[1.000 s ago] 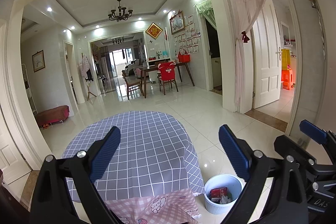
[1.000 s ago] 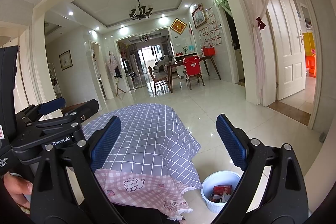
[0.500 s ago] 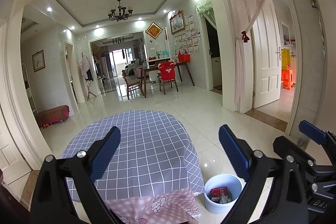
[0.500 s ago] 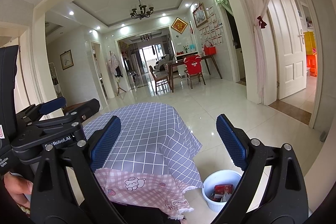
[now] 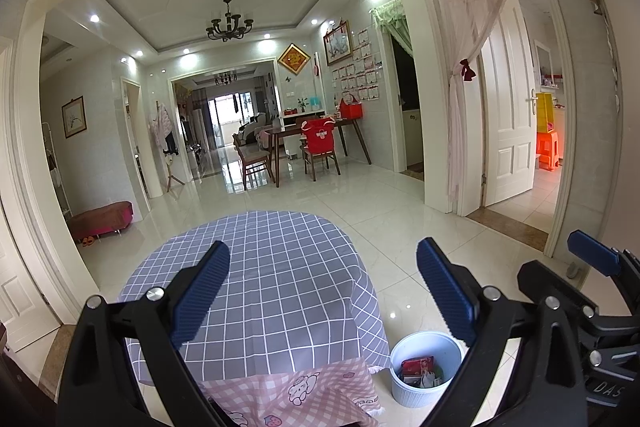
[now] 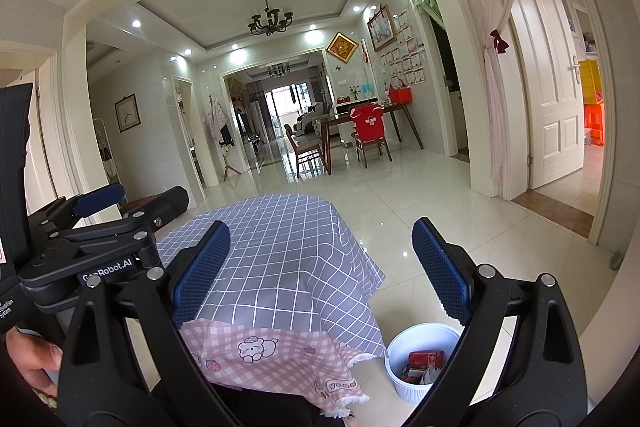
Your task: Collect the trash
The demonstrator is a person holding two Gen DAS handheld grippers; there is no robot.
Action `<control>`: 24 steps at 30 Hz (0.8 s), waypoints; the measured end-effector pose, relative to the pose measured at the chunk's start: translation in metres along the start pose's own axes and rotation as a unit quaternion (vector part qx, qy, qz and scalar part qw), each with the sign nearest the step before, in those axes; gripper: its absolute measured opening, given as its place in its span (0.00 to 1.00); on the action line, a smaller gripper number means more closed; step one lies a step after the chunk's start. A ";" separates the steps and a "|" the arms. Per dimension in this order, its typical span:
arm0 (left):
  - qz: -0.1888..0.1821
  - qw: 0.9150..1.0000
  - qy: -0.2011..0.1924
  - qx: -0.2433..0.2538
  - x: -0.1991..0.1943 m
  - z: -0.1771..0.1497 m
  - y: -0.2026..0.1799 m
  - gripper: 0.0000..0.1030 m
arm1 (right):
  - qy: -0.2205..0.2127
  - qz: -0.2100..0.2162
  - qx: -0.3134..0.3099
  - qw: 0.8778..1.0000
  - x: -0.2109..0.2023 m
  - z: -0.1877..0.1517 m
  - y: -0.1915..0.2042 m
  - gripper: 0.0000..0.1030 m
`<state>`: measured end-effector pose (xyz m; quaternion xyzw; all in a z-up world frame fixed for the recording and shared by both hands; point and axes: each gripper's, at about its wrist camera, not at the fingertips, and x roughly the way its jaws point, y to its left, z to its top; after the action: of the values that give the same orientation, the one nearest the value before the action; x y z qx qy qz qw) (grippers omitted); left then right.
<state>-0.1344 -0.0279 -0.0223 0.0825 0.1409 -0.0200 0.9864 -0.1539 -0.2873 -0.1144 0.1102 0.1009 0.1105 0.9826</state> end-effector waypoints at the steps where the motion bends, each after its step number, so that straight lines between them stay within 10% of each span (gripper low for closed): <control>1: 0.000 1.000 0.000 0.000 0.000 -0.001 0.001 0.90 | 0.000 0.000 0.000 1.000 0.000 0.000 0.000 0.88; 24: 0.000 1.000 0.000 0.000 0.000 -0.001 -0.001 0.90 | 0.001 0.002 0.000 1.000 -0.001 0.000 -0.001 0.88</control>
<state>-0.1351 -0.0285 -0.0229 0.0822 0.1410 -0.0194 0.9864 -0.1546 -0.2883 -0.1145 0.1106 0.1013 0.1121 0.9823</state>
